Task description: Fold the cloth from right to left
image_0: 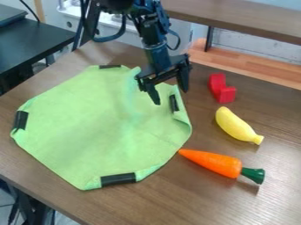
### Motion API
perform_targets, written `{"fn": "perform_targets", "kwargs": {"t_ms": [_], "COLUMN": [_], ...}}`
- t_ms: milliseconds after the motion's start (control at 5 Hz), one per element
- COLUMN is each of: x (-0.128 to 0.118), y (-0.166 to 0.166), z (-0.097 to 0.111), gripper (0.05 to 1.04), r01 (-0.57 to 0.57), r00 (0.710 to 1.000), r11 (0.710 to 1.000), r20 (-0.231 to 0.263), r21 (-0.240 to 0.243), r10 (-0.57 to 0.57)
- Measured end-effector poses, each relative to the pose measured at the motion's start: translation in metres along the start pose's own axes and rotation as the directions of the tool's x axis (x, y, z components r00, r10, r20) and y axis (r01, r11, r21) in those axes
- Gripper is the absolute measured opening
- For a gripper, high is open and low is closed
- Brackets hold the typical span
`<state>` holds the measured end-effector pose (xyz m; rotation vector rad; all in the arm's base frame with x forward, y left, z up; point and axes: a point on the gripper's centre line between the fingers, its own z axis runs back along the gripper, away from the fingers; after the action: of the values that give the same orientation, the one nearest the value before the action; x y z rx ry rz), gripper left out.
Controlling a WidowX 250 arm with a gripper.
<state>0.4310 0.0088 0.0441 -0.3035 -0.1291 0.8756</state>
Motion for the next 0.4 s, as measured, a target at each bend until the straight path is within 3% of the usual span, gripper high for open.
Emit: {"fn": "perform_targets", "kwargs": {"t_ms": [400], "x": [-0.004], "y": [-0.002], "z": [-0.016], "gripper": [1.0], "r01": [0.009], "r00": [1.0], "r11": [1.0], "r20": [0.015], "r21": [0.023], "r10": [-0.009]}}
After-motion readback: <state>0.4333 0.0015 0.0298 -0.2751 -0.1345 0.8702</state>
